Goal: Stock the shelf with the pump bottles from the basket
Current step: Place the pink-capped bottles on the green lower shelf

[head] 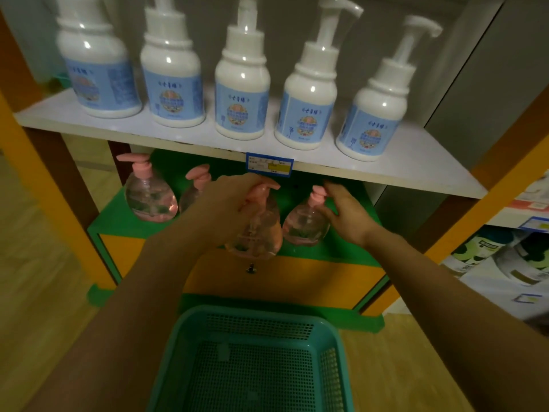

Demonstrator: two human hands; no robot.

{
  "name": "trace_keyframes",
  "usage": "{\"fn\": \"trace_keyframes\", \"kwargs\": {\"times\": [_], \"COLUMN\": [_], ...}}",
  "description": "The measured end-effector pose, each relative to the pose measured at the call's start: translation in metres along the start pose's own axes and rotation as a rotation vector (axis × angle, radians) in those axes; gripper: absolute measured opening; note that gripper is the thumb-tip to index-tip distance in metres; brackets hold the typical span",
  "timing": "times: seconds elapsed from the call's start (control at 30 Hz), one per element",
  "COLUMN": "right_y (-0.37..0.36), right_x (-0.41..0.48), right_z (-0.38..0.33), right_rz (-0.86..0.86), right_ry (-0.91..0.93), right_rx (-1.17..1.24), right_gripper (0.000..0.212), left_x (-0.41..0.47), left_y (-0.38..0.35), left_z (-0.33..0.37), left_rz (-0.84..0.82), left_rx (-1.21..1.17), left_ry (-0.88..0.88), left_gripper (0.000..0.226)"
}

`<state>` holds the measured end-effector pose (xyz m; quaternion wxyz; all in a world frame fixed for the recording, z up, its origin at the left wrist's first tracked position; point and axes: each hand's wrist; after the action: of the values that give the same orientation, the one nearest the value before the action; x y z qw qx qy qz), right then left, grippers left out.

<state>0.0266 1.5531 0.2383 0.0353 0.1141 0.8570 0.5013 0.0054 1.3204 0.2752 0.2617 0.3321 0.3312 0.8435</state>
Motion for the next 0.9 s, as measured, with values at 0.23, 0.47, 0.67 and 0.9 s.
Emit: {"fn": "trace_keyframes", "kwargs": {"times": [0.23, 0.47, 0.67, 0.9], "right_y": [-0.008, 0.007, 0.025, 0.029], "right_x": [-0.087, -0.1, -0.096, -0.062], "right_z": [-0.007, 0.012, 0.046, 0.083], "right_rz": [0.02, -0.1, -0.061, -0.022], "right_ry": [0.196, 0.091, 0.049, -0.002], "right_rx": [0.119, 0.269, 0.259, 0.236], "right_gripper": [0.052, 0.048, 0.062, 0.054], "left_x": [0.006, 0.017, 0.029, 0.045], "left_y": [-0.014, -0.057, -0.091, -0.14], "left_z": [0.023, 0.052, 0.059, 0.043], "left_rz": [-0.08, -0.115, -0.045, -0.179], "left_rx": [-0.044, -0.186, -0.511, -0.61], "left_ry": [0.026, -0.066, 0.112, 0.249], "left_gripper": [0.031, 0.021, 0.031, 0.032]}}
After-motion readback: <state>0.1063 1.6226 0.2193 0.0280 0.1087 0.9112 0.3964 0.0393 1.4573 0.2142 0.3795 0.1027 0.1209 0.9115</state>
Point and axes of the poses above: each hand's wrist, its own x-axis towards the middle knuckle, its own y-axis out of the back of the hand, z = x × y, and after that the axes turned 6 degrees about -y, right-handed
